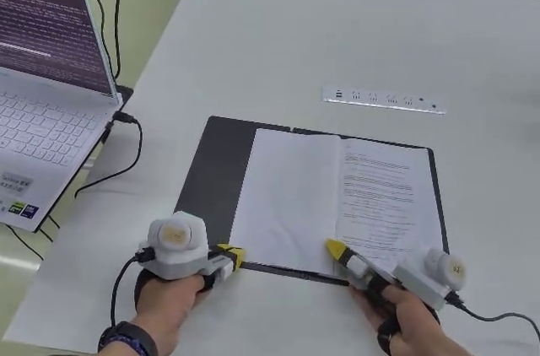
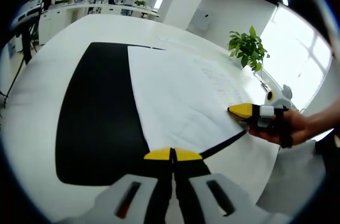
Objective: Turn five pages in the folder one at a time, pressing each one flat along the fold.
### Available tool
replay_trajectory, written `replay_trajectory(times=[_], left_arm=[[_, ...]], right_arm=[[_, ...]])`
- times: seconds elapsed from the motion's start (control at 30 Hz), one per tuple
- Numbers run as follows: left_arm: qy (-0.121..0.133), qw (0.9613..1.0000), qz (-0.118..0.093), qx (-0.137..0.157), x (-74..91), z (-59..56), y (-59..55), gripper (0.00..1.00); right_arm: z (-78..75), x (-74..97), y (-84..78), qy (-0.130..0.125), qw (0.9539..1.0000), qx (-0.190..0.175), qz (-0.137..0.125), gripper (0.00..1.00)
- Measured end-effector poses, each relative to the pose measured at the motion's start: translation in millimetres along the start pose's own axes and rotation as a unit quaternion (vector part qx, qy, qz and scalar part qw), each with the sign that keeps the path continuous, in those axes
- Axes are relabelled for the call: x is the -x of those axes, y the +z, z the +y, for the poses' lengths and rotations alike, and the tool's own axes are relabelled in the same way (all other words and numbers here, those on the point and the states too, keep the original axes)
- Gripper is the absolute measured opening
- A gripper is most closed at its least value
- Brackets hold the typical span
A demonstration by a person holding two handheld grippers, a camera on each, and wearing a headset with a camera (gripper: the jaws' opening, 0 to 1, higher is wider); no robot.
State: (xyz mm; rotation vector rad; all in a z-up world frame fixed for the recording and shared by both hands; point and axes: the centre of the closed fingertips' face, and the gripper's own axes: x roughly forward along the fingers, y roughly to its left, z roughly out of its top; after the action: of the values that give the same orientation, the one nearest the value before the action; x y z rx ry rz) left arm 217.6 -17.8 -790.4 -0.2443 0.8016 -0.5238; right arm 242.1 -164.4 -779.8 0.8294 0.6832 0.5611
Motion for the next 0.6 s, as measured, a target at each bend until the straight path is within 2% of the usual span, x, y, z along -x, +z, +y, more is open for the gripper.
replay_trajectory(times=[0.33,0.43,0.53,0.6], left_arm=[[0.006,1.0000,0.000,0.003,-0.1,0.6,0.4,0.00],[0.010,0.9987,0.004,0.051,0.3,0.2,-0.5,0.00],[0.010,0.9981,0.001,0.061,0.5,2.3,0.8,0.00],[0.007,0.9978,0.012,0.064,1.7,0.3,-0.9,0.00]], right_arm=[[2.5,12.1,-14.5,-0.007,0.9999,-0.015,-0.003,0.00],[1.7,14.2,-15.5,-0.016,0.9993,-0.033,-0.006,0.00],[1.1,13.0,-14.6,-0.024,0.9989,-0.039,0.000,0.00],[4.0,13.6,-14.4,-0.029,0.9988,-0.040,0.007,0.00]])
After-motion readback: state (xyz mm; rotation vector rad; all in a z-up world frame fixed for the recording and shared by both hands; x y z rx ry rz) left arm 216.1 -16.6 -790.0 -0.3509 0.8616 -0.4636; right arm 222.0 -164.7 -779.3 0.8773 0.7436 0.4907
